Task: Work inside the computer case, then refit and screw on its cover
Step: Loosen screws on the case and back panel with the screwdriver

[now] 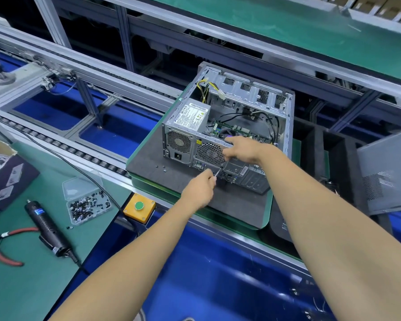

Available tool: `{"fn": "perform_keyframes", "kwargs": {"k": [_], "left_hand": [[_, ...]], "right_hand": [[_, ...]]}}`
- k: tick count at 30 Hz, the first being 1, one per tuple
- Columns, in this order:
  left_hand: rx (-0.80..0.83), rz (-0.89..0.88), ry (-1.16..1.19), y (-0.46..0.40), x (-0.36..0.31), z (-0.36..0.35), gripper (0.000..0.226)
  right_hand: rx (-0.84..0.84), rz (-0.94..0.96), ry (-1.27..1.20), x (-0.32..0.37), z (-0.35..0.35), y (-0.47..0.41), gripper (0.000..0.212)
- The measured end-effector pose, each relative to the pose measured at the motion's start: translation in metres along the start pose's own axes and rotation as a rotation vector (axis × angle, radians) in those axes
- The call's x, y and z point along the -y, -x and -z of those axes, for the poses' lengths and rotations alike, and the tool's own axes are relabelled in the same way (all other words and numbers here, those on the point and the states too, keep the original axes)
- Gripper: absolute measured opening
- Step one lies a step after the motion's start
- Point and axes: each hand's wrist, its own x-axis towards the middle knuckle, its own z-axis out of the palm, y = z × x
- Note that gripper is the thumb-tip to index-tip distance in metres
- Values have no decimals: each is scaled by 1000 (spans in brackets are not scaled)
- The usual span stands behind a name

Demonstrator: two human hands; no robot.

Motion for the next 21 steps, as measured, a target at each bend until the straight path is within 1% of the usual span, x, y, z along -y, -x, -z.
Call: {"fn": "perform_keyframes", "kwargs": {"k": [1, 2, 3, 4, 5, 6, 7, 8, 10, 11, 12, 13, 15, 17, 19, 21], "left_hand": [[-88, -58, -346, 1, -1, 0, 6], [-183, -83, -599, 5, -2, -3, 16], [-244, -118, -751, 9, -4, -7, 31], [-273, -144, -771, 11, -5, -11, 34], [-291, -140, -722, 12, -4, -14, 24], [-301, -98, -607, 12, -4, -16, 11], [-304, -32, -462, 10, -5, -18, 16], [-244, 38, -299, 7, -7, -20, 23], [-80, 162, 201, 2, -14, -21, 31], [-3, 224, 456, 0, -17, -21, 32], [74, 280, 661, -1, -17, -18, 31], [143, 305, 790, -1, -15, -12, 29], [250, 278, 914, -1, -6, -6, 24], [296, 234, 959, -1, 1, -5, 21], [268, 184, 898, -3, 1, -8, 22], [182, 128, 717, -5, -1, -12, 25]], "right_hand": [[-4, 5, -5, 0, 0, -1, 74], [-2, 11, -7, 0, 0, -1, 71], [2, 19, -4, -1, 0, -2, 64], [3, 27, 4, -1, 1, -3, 54], [2, 29, 11, -2, 1, -3, 44], [2, 26, 14, -2, 1, -2, 43], [5, 18, 10, -3, 1, -2, 49], [8, 9, 5, -3, 1, -2, 58], [11, 3, -4, -3, 0, -2, 67], [9, 3, -9, -3, 0, -2, 69], [7, 3, -10, -3, 1, -1, 71], [7, 2, -9, -3, 1, -1, 73], [3, 3, 10, -3, 2, -1, 74], [3, 5, 24, -3, 2, -1, 73], [10, 11, 13, -4, 2, -2, 71], [16, 8, 10, -4, 1, -2, 68]]}}
